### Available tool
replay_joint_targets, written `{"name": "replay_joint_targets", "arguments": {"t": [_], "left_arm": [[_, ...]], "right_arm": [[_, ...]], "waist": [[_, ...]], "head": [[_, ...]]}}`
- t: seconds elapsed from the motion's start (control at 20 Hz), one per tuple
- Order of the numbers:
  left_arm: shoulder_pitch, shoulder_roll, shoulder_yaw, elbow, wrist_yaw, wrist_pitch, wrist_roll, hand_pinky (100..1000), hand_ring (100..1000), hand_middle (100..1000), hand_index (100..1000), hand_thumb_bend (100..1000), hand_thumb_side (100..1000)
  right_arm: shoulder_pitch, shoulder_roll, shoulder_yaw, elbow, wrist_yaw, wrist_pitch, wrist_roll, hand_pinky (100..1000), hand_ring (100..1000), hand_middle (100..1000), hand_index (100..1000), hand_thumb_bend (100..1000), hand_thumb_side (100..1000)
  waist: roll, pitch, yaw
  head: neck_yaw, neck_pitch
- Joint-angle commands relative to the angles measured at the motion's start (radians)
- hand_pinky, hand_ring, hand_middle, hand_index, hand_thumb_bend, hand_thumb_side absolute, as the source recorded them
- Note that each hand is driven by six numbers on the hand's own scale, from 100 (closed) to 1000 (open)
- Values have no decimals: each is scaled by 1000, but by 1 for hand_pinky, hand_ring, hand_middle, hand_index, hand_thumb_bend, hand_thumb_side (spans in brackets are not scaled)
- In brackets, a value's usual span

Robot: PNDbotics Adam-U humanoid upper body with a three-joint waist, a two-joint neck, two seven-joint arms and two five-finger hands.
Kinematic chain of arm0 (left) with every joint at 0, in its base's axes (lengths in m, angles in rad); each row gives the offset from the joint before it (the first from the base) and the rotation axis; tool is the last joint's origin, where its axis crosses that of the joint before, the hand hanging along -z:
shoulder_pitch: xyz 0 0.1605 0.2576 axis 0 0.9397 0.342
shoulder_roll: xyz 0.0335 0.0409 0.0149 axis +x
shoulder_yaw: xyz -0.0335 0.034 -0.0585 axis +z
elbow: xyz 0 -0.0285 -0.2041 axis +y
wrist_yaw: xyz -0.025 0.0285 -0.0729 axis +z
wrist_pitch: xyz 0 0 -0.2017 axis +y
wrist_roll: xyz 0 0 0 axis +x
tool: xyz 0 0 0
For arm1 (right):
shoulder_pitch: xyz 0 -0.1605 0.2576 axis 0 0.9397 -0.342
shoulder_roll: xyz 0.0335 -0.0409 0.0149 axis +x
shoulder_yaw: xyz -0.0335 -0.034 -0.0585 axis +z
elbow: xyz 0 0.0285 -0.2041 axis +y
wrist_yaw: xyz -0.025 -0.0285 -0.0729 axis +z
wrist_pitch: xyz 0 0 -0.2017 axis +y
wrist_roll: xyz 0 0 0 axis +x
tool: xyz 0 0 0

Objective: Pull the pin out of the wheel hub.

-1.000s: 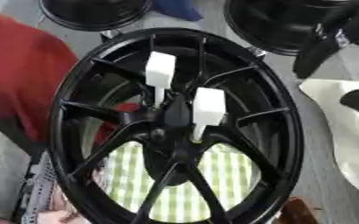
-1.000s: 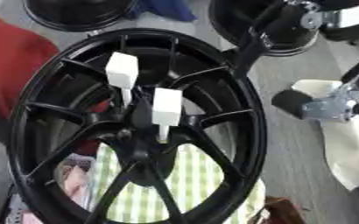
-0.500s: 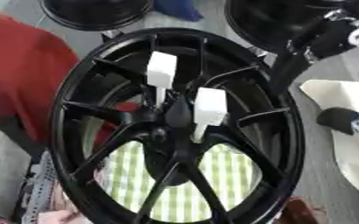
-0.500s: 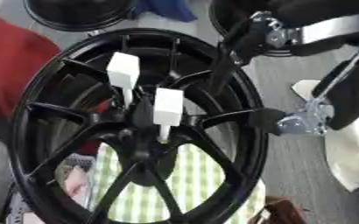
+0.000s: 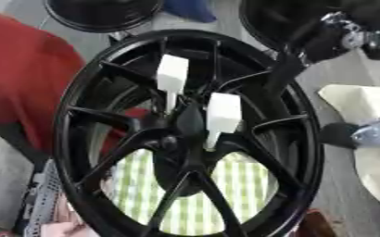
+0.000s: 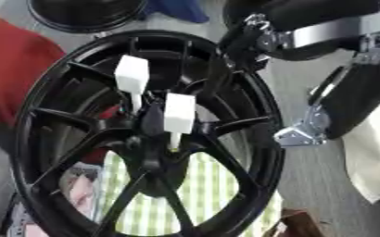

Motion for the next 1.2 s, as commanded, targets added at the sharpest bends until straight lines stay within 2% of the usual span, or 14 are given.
{"name": "replay_joint_targets", "arguments": {"t": [0.05,0.55,0.85,1.2], "left_arm": [[-7,25,6,-7,-6,0,-4,790,695,566,768,296,440],[-4,22,6,-1,-7,2,-4,790,695,567,768,292,443],[-4,18,4,2,-6,3,-4,791,695,567,767,290,446],[-5,15,3,6,-6,5,-6,792,695,567,766,287,448]], "right_arm": [[-29,0,2,-10,22,37,-15,779,782,771,841,284,361],[-73,50,69,-10,127,242,-97,773,793,782,852,323,385],[-90,81,101,2,126,360,-129,766,790,778,863,358,393],[-97,110,137,40,160,443,-129,758,789,777,882,386,423]], "waist": [[4,-29,0],[0,-29,2],[-6,-31,2],[-11,-30,7]], "head": [[2,0],[-3,11],[-3,19],[-3,29]]}}
